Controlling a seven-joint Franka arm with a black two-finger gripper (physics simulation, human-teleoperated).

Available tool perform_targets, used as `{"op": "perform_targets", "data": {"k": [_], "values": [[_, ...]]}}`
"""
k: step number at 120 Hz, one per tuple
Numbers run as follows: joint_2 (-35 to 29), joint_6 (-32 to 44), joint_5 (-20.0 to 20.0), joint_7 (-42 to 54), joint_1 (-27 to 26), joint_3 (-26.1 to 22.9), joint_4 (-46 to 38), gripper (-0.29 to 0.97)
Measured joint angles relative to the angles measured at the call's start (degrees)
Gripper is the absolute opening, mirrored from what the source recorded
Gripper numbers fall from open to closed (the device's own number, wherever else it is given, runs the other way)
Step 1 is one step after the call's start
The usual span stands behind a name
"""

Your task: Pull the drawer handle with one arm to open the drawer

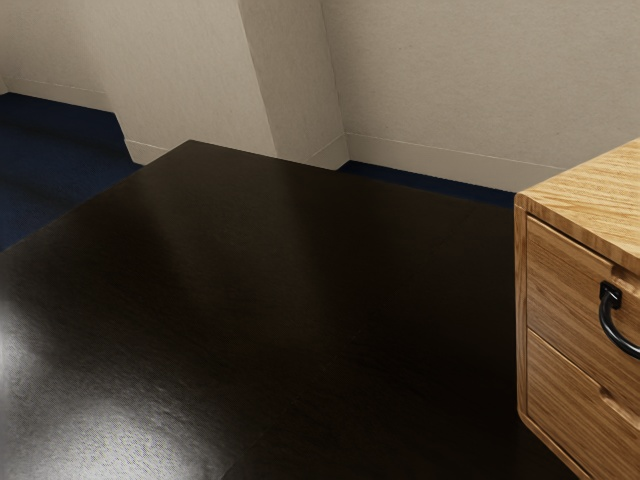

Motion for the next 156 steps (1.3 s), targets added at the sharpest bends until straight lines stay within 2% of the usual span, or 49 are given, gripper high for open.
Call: {"op": "perform_targets", "data": {"k": [94, 156], "values": [[0.14, 2.6, 0.0, 0.0, -0.03, 0.0, -0.27, 0.68], [0.16, 12.15, 0.0, 0.0, -0.03, 0.0, -11.84, 0.68]]}}
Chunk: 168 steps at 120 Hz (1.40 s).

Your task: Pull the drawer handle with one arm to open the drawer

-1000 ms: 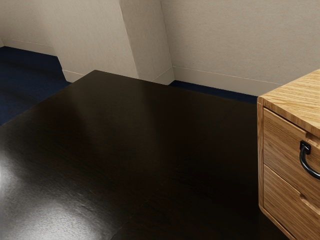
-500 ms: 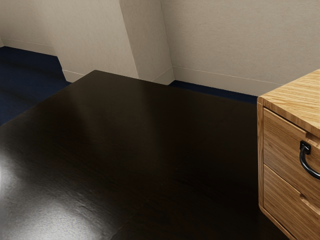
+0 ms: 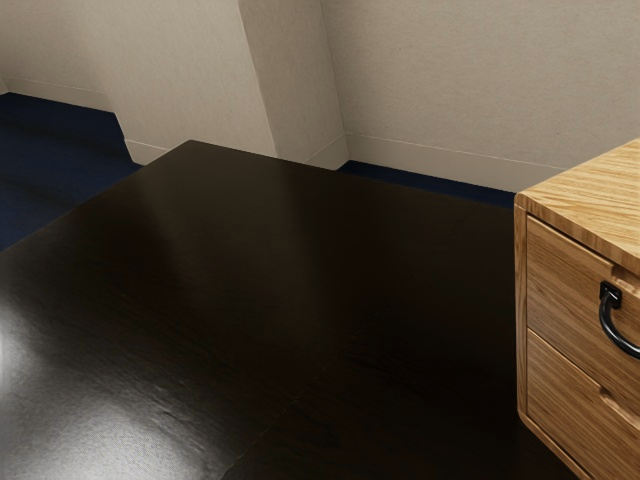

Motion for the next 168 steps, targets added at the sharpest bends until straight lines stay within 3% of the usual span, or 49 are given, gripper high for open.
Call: {"op": "perform_targets", "data": {"k": [56, 168], "values": [[0.01, 15.1, 0.0, 0.0, 0.0, 0.0, -16.86, 0.68], [0.02, 52.3, 0.0, 0.0, 0.01, 0.0, -54.23, 0.68]]}}
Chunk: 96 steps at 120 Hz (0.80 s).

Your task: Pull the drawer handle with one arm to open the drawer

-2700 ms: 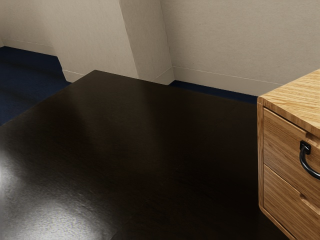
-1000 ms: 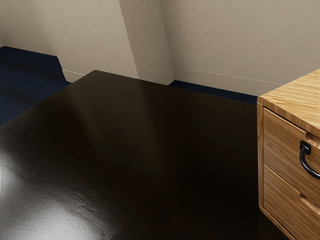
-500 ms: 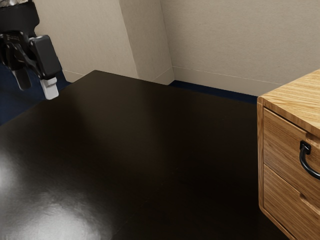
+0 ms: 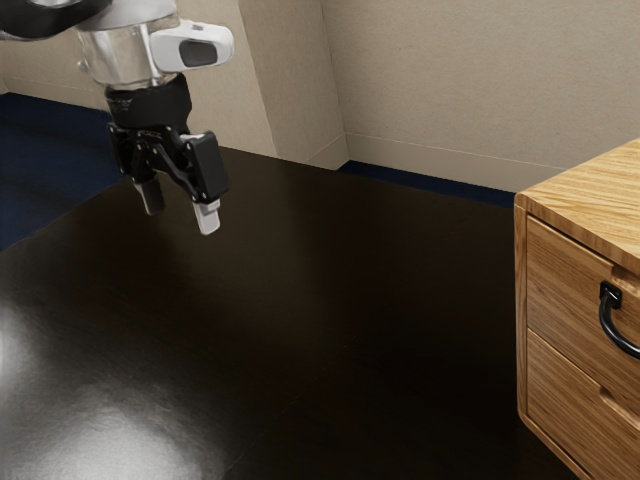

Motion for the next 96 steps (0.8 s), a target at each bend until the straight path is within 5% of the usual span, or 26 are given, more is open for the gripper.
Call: {"op": "perform_targets", "data": {"k": [96], "values": [[0.0, 21.05, 0.0, 0.0, 0.0, 0.0, -17.86, 0.68]]}}
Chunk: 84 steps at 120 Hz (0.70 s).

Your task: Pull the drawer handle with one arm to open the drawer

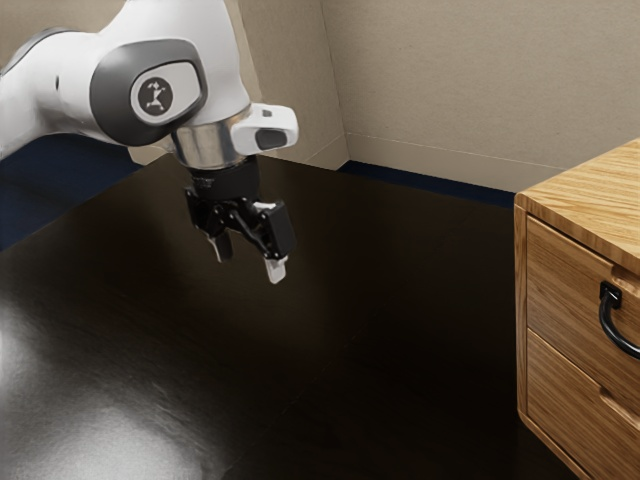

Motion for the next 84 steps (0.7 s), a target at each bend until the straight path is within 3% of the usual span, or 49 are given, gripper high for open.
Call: {"op": "perform_targets", "data": {"k": [64, 68, 72, 84], "values": [[0.0, 4.01, 0.0, 0.0, 0.0, 0.0, -2.04, 0.68], [-1.77, 2.72, 0.33, -1.23, -6.62, 6.47, 0.42, 0.68], [-2.76, 1.63, 0.58, -2.39, -10.31, 9.97, 1.82, 0.68], [-3.71, -0.76, 1.04, -5.51, -12.88, 13.42, 3.14, 0.68]]}}
